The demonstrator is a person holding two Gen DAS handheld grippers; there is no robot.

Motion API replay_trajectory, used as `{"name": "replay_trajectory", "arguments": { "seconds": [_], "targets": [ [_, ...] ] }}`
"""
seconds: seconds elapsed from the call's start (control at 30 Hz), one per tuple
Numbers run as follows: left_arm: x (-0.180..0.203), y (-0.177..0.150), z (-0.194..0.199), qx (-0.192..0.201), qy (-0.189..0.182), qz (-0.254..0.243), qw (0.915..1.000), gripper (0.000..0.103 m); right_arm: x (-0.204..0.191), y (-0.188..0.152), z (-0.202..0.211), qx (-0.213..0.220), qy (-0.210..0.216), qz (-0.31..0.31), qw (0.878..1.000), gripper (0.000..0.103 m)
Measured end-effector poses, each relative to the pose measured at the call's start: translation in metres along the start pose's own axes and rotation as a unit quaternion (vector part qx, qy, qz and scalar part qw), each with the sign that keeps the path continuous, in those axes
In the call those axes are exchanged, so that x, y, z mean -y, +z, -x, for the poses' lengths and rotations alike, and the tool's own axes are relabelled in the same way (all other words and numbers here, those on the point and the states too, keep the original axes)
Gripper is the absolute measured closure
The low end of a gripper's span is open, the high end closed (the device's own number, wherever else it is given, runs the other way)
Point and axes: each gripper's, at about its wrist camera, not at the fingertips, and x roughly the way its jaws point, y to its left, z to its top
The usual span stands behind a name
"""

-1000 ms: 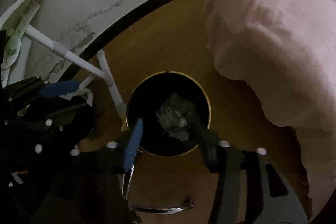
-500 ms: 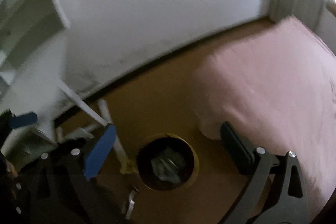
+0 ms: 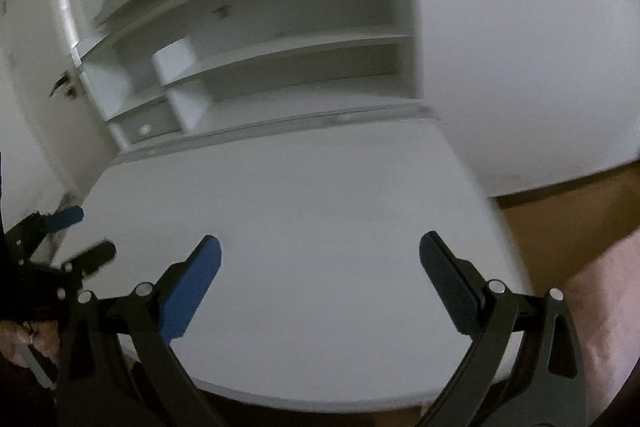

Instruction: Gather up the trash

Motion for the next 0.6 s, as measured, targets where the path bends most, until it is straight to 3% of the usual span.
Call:
{"name": "replay_trajectory", "arguments": {
  "seconds": [0.13,0.23,0.6],
  "targets": [
    [-0.051,-0.009,0.009,0.002,0.031,0.048,0.9984,0.007,-0.041,-0.003,-0.007,-0.004,0.011,0.03,0.999,0.007],
    [-0.071,-0.015,0.009,0.0,0.034,0.073,0.9968,0.007,-0.061,-0.01,-0.009,-0.009,0.008,0.059,0.998,0.007],
    [-0.061,-0.021,0.03,0.005,0.027,0.062,0.9977,0.007,-0.065,-0.02,-0.007,-0.012,0.012,0.062,0.998,0.007]
  ]
}}
